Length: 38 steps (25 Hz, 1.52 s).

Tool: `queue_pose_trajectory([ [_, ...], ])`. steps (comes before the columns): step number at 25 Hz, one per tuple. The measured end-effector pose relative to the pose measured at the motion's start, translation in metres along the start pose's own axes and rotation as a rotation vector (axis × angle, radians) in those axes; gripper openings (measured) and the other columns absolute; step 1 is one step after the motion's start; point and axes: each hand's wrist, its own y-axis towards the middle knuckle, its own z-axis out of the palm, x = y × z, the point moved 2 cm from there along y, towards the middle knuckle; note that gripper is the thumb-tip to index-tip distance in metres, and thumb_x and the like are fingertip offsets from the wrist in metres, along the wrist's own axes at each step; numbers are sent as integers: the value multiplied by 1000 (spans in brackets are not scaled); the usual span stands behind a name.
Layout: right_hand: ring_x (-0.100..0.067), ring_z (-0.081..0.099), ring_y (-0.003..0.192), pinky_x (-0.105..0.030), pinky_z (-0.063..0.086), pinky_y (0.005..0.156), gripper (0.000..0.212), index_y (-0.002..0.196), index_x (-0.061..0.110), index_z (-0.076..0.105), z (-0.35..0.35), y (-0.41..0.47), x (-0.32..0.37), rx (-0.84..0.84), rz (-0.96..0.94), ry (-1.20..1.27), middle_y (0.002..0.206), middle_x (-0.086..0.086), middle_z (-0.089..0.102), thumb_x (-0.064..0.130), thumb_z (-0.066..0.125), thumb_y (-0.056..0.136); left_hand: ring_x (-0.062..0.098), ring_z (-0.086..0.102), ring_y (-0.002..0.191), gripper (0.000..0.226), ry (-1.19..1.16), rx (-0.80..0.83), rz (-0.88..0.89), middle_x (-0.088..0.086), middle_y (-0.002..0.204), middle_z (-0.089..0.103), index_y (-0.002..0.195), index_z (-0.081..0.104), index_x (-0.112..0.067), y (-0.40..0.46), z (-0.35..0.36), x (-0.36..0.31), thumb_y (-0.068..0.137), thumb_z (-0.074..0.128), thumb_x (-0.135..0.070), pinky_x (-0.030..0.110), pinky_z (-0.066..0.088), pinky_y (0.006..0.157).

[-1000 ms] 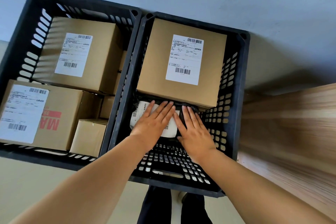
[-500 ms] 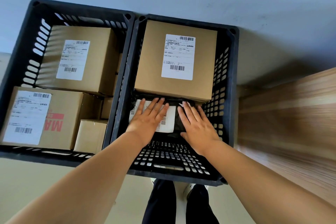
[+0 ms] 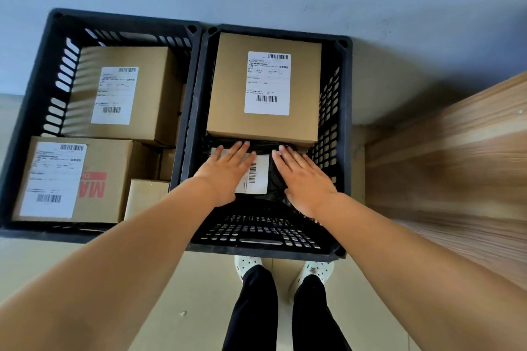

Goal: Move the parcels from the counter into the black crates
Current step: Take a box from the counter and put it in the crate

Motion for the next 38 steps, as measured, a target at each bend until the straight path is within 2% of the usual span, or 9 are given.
queue_pose_trajectory([
  [3,-17,-11,148,-32,4,122,79,150,15,-18,-22,-38,-1,-75,18,81,160,-5,-15,19,42,99,24,-13,147,87,-155,-125,-87,6,159,-19,151,-14,-21,-36,-12,7,95,51,-20,41,4,119],
  [6,-17,-13,148,-30,0,121,78,150,15,-18,-52,-90,-8,-132,108,120,160,-5,-17,16,40,98,23,-10,148,82,-224,-155,-162,6,159,-18,151,-13,-23,-82,-22,3,96,48,-18,39,5,119],
  [11,-17,-10,148,-30,1,120,78,152,17,-13,-105,-163,-24,-215,241,164,161,-4,-13,18,43,96,22,1,148,79,-293,-260,-130,6,160,-12,153,-6,-22,-127,-90,-29,96,49,-21,36,13,118],
  [15,-17,-2,149,-31,9,120,78,153,17,-6,-148,-229,-51,-342,414,278,162,-4,-9,19,46,95,27,20,144,71,-436,-351,-97,5,161,-1,153,7,-21,-148,-160,-86,95,50,-25,39,29,111],
  [20,-21,10,147,-34,16,116,76,154,19,2,-169,-341,-105,-463,592,384,162,-1,1,24,49,95,21,21,144,66,-500,-428,25,1,160,16,153,16,-24,-167,-225,-206,96,49,-28,36,29,113],
  [28,-18,22,142,-33,23,112,68,152,20,14,-124,-603,-237,-588,742,453,157,5,19,18,45,92,20,31,140,66,-508,-520,317,-5,157,24,151,22,-27,-195,-318,-504,94,55,-30,33,33,109],
  [31,-19,27,139,-33,27,110,67,152,19,18,-102,-685,-288,-599,809,454,155,4,26,17,46,91,20,42,132,65,-559,-494,375,-1,151,36,150,25,-27,-202,-328,-600,93,56,-34,33,40,103],
  [35,-19,27,139,-33,28,110,66,152,20,19,-90,-749,-340,-612,864,481,154,5,27,17,45,92,19,50,124,63,-599,-483,373,-1,146,44,148,30,-26,-202,-344,-676,92,57,-36,33,42,100],
  [38,-18,27,139,-33,28,111,65,151,21,21,-89,-769,-376,-630,863,492,154,6,27,17,45,91,20,59,110,61,-593,-506,351,1,135,54,147,31,-27,-187,-366,-707,92,56,-36,31,47,86],
])
